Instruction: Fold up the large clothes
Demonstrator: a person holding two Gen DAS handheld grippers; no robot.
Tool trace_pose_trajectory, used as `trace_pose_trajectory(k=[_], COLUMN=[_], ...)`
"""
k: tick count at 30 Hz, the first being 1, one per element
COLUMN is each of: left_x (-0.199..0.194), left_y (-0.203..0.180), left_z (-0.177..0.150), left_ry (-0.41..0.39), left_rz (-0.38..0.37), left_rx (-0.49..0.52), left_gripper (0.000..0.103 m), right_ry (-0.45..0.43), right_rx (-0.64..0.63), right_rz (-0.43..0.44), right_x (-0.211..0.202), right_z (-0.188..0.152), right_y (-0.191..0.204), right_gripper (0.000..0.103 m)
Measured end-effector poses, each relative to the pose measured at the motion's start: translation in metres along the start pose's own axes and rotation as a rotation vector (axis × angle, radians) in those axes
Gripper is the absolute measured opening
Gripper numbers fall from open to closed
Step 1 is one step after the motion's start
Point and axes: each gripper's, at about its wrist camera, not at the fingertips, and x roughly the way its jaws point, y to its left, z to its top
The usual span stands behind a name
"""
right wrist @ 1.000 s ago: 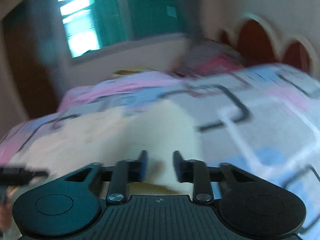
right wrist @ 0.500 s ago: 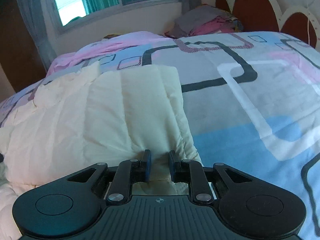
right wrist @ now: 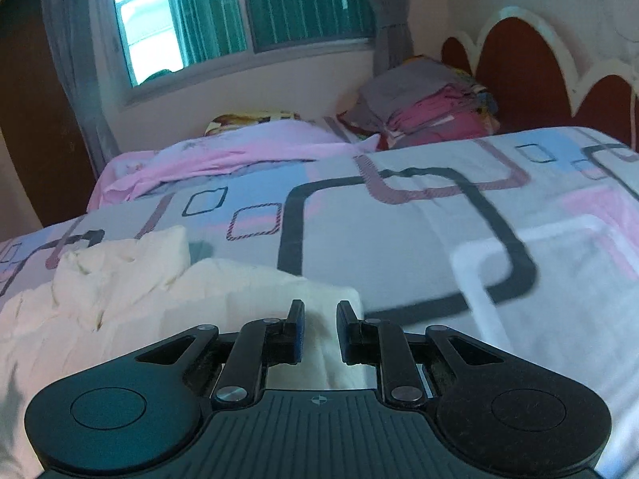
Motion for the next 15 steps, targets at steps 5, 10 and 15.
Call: trace_pose_trajectory(k=[5,10,15], left_x=[0.037,0.043,0.018], left_y=[0.001,0.004,0.001], left_z=[-0.012,-0.018,-0.013], left_ry=[0.071,0.063,0.025], left_rz=[0.023,0.024,0.046], left_rx=[0.019,0.021,0.008], left_gripper=[0.044,0.044,0.046], right_ry=[0.102,0.098,0.023], right_rx=[-0.035,-0.052,-0.063], right_rz=[-0.048,-0.054,-0.064], right_x=[0.042,0.046,0.003], right_z=[-0.009,-0.017,-0.017], right_y=[-0.007,-0.011,-0.003], right_gripper=[0.018,0.018,0.019])
